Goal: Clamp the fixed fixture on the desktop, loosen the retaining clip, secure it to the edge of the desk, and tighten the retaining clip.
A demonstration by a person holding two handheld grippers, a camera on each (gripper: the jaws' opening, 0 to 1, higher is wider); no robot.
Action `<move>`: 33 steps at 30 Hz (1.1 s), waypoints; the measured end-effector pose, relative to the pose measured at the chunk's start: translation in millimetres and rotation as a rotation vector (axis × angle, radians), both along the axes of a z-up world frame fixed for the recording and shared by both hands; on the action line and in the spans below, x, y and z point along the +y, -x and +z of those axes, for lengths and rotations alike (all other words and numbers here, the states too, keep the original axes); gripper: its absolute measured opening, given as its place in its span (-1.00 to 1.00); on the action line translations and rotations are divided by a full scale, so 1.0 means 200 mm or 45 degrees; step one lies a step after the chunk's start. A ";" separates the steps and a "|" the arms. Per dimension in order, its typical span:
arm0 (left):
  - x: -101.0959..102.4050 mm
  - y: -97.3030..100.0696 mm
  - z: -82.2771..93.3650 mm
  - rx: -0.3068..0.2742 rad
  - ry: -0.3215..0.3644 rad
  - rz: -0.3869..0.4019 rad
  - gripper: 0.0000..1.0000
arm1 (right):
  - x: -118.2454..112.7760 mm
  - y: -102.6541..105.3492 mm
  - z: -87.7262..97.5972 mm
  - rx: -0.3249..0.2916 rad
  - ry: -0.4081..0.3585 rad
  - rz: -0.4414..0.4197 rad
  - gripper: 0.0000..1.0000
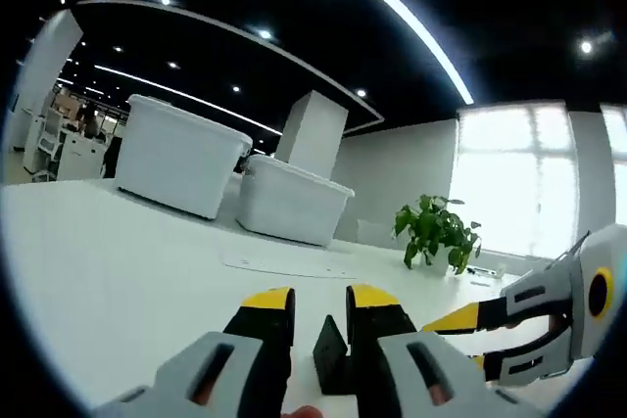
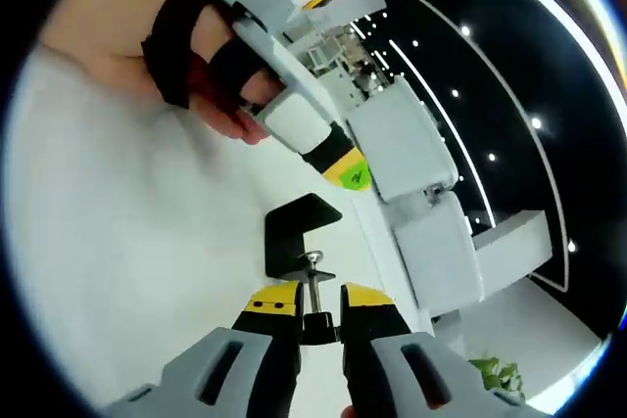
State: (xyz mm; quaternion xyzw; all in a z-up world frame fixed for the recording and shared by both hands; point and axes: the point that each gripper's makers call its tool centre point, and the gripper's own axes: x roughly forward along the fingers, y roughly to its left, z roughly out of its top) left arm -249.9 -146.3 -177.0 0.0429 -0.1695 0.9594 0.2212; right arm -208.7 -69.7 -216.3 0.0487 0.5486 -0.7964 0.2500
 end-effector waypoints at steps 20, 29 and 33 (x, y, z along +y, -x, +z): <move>-0.09 0.03 -0.02 -0.077 -0.189 0.043 -0.60 | 0.02 0.09 -0.07 0.056 -0.155 -0.035 -0.82; -0.10 0.02 0.00 -0.061 -0.212 0.052 -0.69 | -0.01 0.11 -0.11 0.086 -0.209 -0.013 -0.88; -0.11 0.05 0.00 -0.061 -0.206 0.046 -0.69 | -0.01 0.12 -0.11 0.122 -0.243 -0.018 -0.89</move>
